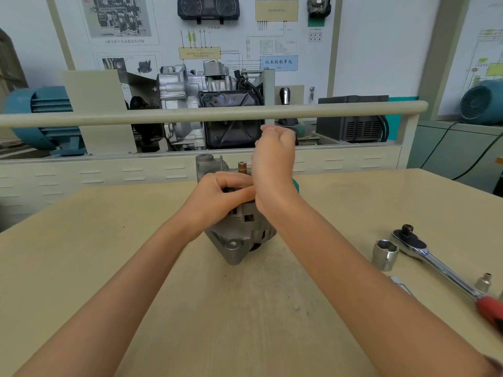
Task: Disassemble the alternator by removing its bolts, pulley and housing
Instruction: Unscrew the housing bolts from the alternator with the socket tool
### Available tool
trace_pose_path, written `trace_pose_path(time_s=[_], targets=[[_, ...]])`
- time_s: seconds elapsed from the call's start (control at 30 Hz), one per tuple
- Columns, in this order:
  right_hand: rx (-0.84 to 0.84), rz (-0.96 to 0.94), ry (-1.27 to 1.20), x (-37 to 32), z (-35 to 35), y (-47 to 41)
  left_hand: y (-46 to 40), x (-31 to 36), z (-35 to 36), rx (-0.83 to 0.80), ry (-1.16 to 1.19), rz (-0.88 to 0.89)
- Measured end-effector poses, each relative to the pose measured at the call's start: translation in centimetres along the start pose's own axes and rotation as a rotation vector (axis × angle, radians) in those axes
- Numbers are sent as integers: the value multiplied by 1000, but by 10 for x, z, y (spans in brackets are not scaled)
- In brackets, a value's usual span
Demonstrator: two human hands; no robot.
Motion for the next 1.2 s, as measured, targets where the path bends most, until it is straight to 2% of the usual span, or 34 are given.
trace_pose_path(time_s=[0.13,0.27,0.33,0.4,0.43,0.57,0.67,0.73,0.8,1.0,1.07,1.13,1.2], targets=[[-220,194,-156,-5,-6,-10,0,0,0,-3,-1,-30],[-548,227,-240,-5,-12,-12,-1,1,-4,-58,36,-60],[-640,237,-246,-6,-15,-13,0,0,-4,-78,44,-64],[-601,258,-265,-7,-15,-13,0,1,-4,-73,44,-60],[-523,250,-256,-6,-12,-12,0,2,-4,-63,39,-53],[-111,-10,-18,0,2,2,1,2,-1,-18,8,-5],[0,-83,-14,2,3,4,1,3,1,-22,10,-34],[-9,-17,-43,0,1,0,-1,3,-1,-46,23,-53],[-87,58,-61,-2,0,-3,-2,3,-3,-76,44,-82],[-560,235,-192,-9,-10,-10,-2,4,-8,-126,56,-140],[-666,260,-208,-10,-14,-13,-3,2,-9,-138,46,-145],[-659,277,-235,-10,-16,-13,-2,2,-9,-136,62,-144],[-518,283,-241,-8,-11,-13,-2,2,-7,-112,71,-121]])
Point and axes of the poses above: each hand's wrist, its own y-axis away from the middle knuckle, its own z-axis out of the palm, x = y × z, the point moved 1 cm from there along -y, towards the middle knuckle, and after that the axes turned 6 degrees about -z, right-handed, at the moved point
